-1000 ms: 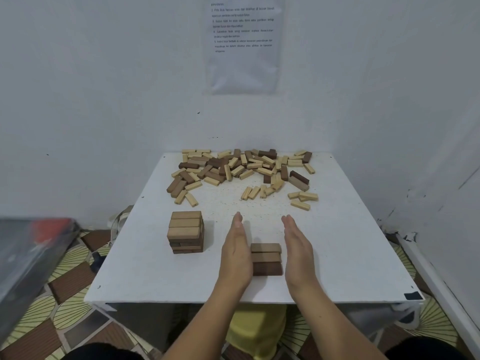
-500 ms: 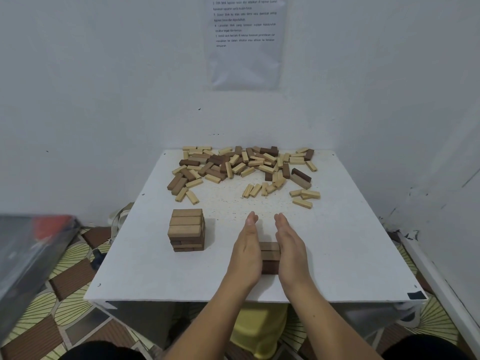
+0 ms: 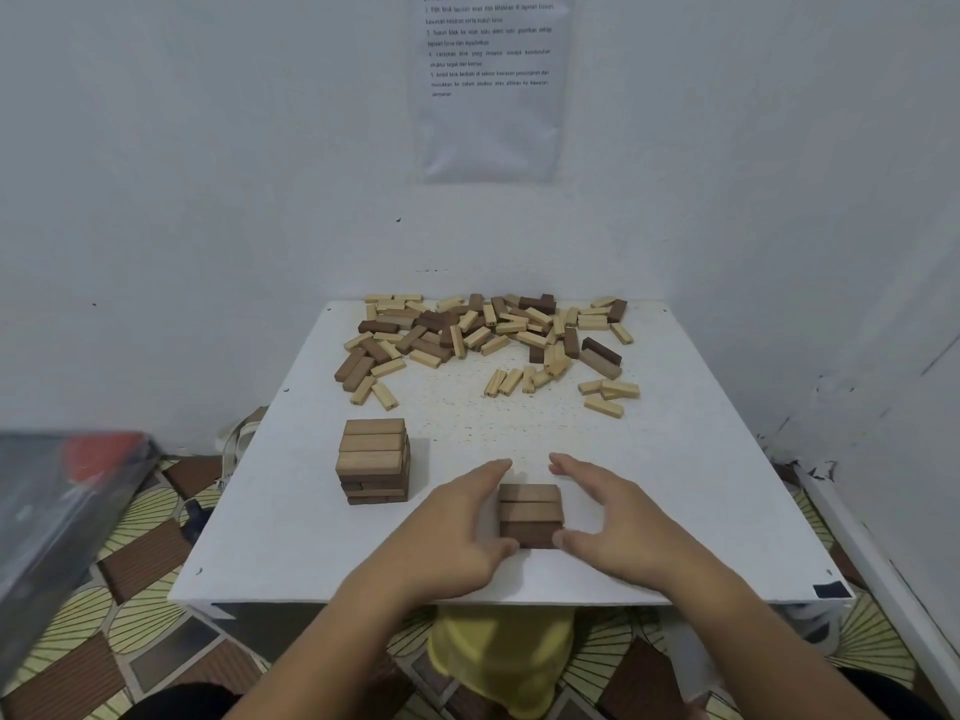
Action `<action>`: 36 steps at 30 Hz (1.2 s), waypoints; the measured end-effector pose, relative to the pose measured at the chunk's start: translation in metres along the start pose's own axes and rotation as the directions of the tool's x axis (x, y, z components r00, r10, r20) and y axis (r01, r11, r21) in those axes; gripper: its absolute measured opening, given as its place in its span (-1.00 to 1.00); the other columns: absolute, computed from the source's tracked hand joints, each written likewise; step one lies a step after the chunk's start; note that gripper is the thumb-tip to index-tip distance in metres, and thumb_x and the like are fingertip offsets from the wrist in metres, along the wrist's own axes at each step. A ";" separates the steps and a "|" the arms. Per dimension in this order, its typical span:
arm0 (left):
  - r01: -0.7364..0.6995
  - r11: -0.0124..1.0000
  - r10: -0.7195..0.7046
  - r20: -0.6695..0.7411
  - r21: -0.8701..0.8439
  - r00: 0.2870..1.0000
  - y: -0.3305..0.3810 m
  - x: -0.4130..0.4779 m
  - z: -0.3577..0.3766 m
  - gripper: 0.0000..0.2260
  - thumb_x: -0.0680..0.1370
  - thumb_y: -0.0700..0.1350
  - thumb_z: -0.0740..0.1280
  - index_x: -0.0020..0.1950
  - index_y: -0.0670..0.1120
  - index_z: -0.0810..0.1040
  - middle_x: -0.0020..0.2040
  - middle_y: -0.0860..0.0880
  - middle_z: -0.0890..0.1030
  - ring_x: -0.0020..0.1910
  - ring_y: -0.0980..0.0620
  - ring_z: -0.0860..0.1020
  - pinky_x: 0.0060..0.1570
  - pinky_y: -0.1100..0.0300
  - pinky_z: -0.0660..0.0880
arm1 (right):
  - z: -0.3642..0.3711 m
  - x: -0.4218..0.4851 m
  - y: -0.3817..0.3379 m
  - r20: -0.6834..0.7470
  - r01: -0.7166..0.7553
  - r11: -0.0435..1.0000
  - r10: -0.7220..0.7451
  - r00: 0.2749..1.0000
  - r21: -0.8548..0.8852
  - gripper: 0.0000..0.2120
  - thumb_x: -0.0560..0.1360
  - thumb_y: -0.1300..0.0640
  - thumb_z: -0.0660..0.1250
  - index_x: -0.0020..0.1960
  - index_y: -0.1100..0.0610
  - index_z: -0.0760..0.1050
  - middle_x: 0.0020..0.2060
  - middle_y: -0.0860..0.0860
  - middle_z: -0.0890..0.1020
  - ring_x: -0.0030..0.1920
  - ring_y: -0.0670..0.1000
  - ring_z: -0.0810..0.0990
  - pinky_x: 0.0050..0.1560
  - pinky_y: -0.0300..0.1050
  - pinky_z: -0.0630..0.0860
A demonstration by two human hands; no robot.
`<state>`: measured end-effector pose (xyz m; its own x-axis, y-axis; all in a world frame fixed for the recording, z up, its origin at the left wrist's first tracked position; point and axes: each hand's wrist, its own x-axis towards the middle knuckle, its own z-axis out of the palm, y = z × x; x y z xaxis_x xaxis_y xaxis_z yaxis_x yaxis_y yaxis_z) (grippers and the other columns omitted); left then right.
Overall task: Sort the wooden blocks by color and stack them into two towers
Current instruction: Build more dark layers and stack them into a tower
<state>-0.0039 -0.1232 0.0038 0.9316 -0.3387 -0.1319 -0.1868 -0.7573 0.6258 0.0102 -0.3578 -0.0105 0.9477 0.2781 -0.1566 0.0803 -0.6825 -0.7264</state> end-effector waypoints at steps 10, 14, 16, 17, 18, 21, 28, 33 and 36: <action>-0.051 0.971 0.047 0.024 0.235 0.999 -0.003 0.030 0.010 -0.35 0.42 0.09 0.55 0.47 0.08 0.44 0.28 0.04 0.60 0.24 0.00 0.53 0.21 0.04 0.51 | 0.007 0.007 -0.002 -0.016 -0.006 0.989 0.004 1.000 -0.150 -0.20 0.46 0.03 0.54 0.59 -0.19 0.24 0.49 -0.18 0.35 0.49 -0.10 0.28 0.48 -0.16 0.22; -0.048 0.972 0.044 0.025 0.231 0.999 -0.003 0.033 0.008 -0.40 0.40 0.08 0.57 0.41 0.05 0.51 0.22 0.01 0.61 0.18 -0.01 0.53 0.15 0.04 0.51 | 0.006 0.008 0.000 -0.015 -0.010 0.987 0.008 1.000 -0.161 -0.22 0.44 0.02 0.55 0.56 -0.17 0.29 0.48 -0.18 0.37 0.47 -0.11 0.32 0.46 -0.16 0.26; -0.047 0.972 0.043 0.023 0.230 0.999 -0.003 0.032 0.009 -0.35 0.41 0.08 0.57 0.46 0.05 0.47 0.25 -0.02 0.59 0.21 -0.02 0.52 0.18 0.06 0.50 | 0.007 0.007 0.000 -0.018 -0.002 0.984 -0.001 1.000 -0.176 -0.25 0.45 0.02 0.54 0.56 -0.16 0.30 0.48 -0.18 0.38 0.46 -0.11 0.32 0.43 -0.18 0.24; -0.052 0.972 0.049 0.017 0.229 0.999 -0.003 0.032 0.009 -0.33 0.41 0.08 0.57 0.48 0.05 0.45 0.26 -0.03 0.59 0.22 -0.03 0.52 0.18 0.07 0.49 | 0.007 0.007 0.000 -0.019 0.003 0.983 -0.006 1.000 -0.183 -0.27 0.46 0.02 0.53 0.55 -0.15 0.31 0.48 -0.18 0.38 0.46 -0.11 0.32 0.42 -0.18 0.24; -0.054 0.972 0.053 0.011 0.228 0.999 -0.003 0.032 0.009 -0.32 0.41 0.08 0.57 0.50 0.05 0.44 0.27 -0.03 0.59 0.22 -0.03 0.52 0.18 0.08 0.49 | 0.007 0.007 0.001 -0.021 0.007 0.982 -0.011 1.000 -0.188 -0.28 0.47 0.01 0.52 0.55 -0.15 0.32 0.47 -0.18 0.39 0.45 -0.11 0.33 0.42 -0.18 0.24; -0.053 0.974 0.056 -0.005 0.222 0.998 -0.003 0.032 0.009 -0.26 0.42 0.09 0.57 0.54 0.05 0.38 0.30 -0.05 0.57 0.26 -0.05 0.51 0.21 0.08 0.47 | 0.008 0.007 0.003 -0.034 0.007 0.984 -0.013 0.999 -0.176 -0.32 0.47 0.01 0.52 0.53 -0.14 0.35 0.46 -0.19 0.41 0.43 -0.12 0.34 0.40 -0.21 0.24; -0.046 0.989 0.051 -0.037 0.144 0.998 -0.007 0.029 0.013 -0.25 0.43 0.09 0.57 0.56 0.06 0.36 0.35 -0.02 0.55 0.30 -0.01 0.48 0.30 0.05 0.45 | 0.015 0.003 0.008 -0.065 -0.002 0.992 -0.006 0.998 -0.130 -0.32 0.50 0.02 0.49 0.55 -0.16 0.32 0.49 -0.19 0.37 0.48 -0.10 0.30 0.47 -0.18 0.21; -0.052 0.994 0.057 -0.053 0.099 0.997 -0.010 0.027 0.016 -0.24 0.43 0.08 0.57 0.57 0.06 0.35 0.37 -0.01 0.52 0.32 -0.01 0.47 0.30 0.11 0.41 | 0.016 0.004 0.008 -0.057 -0.009 0.991 0.001 0.998 -0.135 -0.29 0.49 0.01 0.50 0.56 -0.17 0.30 0.50 -0.19 0.37 0.49 -0.09 0.30 0.49 -0.14 0.23; -0.051 0.993 0.058 -0.063 0.108 0.996 -0.010 0.029 0.016 -0.25 0.42 0.10 0.57 0.56 0.06 0.37 0.36 -0.01 0.53 0.31 0.00 0.48 0.31 0.07 0.44 | 0.015 0.004 0.008 -0.064 -0.009 0.990 0.000 0.998 -0.138 -0.29 0.50 0.02 0.50 0.57 -0.16 0.30 0.50 -0.20 0.36 0.49 -0.09 0.29 0.47 -0.17 0.20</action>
<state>0.0199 -0.1344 -0.0190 0.9369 -0.3464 -0.0468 -0.2667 -0.7949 0.5450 0.0100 -0.3519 -0.0275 0.9654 0.2348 -0.1136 0.1141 -0.7717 -0.6257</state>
